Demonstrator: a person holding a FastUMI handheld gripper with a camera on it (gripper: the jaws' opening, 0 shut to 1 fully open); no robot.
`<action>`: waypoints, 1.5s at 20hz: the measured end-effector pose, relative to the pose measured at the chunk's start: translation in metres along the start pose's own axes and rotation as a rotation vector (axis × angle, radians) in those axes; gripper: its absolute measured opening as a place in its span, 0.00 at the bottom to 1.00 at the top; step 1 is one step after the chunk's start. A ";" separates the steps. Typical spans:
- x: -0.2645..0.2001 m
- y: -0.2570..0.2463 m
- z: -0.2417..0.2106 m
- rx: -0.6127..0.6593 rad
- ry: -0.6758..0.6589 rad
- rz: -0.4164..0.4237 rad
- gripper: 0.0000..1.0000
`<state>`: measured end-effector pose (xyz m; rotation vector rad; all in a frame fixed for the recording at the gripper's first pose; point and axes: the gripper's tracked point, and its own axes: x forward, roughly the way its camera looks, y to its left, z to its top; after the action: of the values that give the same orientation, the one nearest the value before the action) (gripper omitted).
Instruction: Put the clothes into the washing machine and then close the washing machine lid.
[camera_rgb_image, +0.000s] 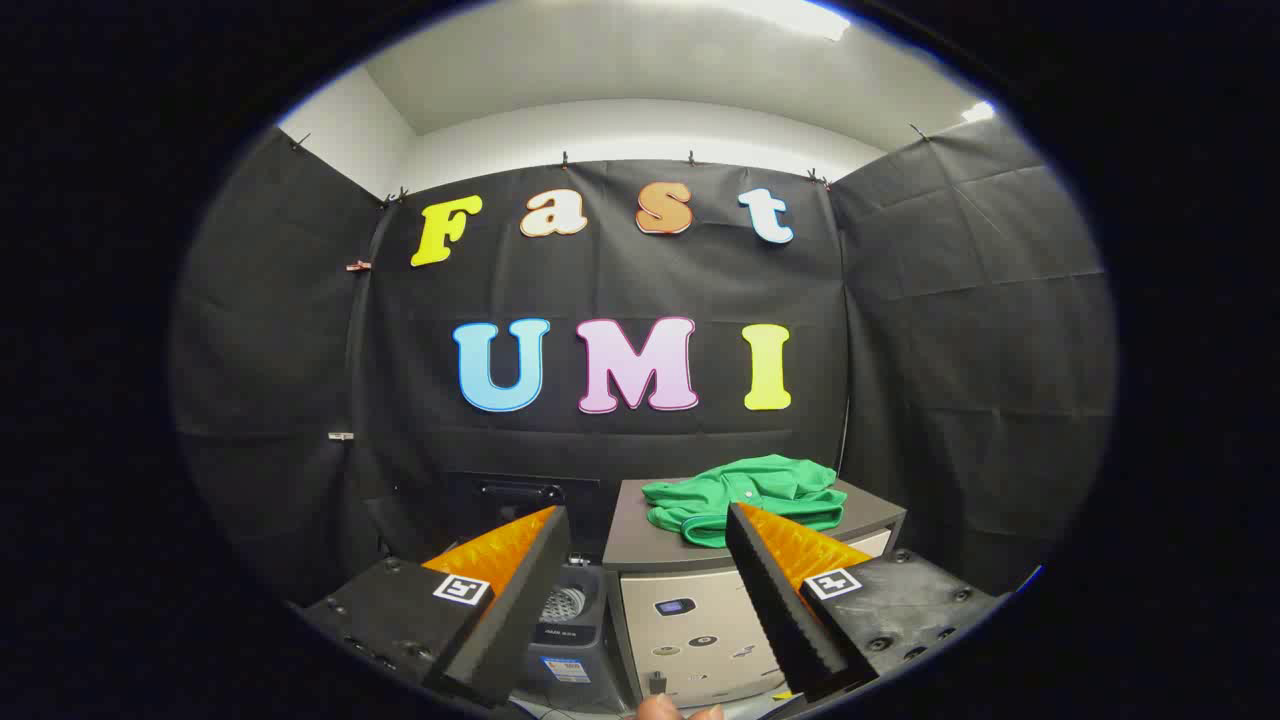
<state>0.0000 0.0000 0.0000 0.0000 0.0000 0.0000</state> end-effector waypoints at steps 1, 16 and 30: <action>0.000 0.000 -0.001 0.002 0.003 0.000 0.98; 0.002 0.008 -0.001 -0.003 0.010 0.033 0.98; 0.034 0.000 -0.004 -0.006 0.056 0.065 0.98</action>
<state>0.0342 -0.0004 -0.0037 -0.0058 0.0561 0.0654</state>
